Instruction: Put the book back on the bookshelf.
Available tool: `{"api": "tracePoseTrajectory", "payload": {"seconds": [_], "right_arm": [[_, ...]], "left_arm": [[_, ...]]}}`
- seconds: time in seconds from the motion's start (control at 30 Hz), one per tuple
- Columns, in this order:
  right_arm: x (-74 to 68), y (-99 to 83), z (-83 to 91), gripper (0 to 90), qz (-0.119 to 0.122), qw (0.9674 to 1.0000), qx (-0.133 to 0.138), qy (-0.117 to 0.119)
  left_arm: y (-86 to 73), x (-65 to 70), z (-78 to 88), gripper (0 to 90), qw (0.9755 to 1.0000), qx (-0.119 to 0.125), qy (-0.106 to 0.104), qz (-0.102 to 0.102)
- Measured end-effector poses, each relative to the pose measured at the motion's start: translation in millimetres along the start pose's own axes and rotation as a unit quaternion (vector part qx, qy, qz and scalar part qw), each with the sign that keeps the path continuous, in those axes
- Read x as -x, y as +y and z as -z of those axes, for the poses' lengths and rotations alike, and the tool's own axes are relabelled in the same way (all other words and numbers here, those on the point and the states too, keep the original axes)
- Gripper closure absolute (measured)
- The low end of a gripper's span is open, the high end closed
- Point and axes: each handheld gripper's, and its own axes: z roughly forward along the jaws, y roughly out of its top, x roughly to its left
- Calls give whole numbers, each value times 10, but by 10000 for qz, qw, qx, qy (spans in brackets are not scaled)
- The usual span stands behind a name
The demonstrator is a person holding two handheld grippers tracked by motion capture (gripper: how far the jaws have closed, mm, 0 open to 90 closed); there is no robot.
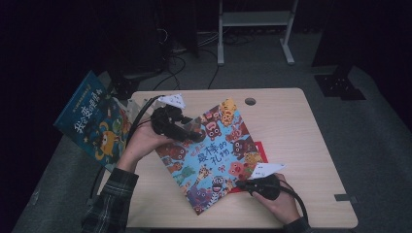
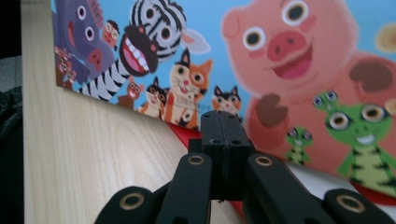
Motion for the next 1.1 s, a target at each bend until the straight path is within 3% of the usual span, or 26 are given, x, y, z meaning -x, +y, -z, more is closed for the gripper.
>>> {"api": "tracePoseTrajectory", "payload": {"seconds": [0.33,0.67,0.8,0.9,1.1], "right_arm": [[-14,7,-23,895,25,10000,43,15],[-29,5,-29,895,57,10000,62,3],[-75,15,-84,895,122,9999,26,114],[-108,35,-119,895,201,9998,17,61],[-111,38,-127,895,229,9997,34,51]], "left_arm": [[128,65,2,496,9998,-141,-115,-58],[231,104,-21,663,9990,-290,-322,-51],[285,131,-21,676,9988,-373,-322,-59],[329,139,-12,677,9983,-464,-310,-190],[356,135,-16,676,9977,-540,-333,-222]]}}
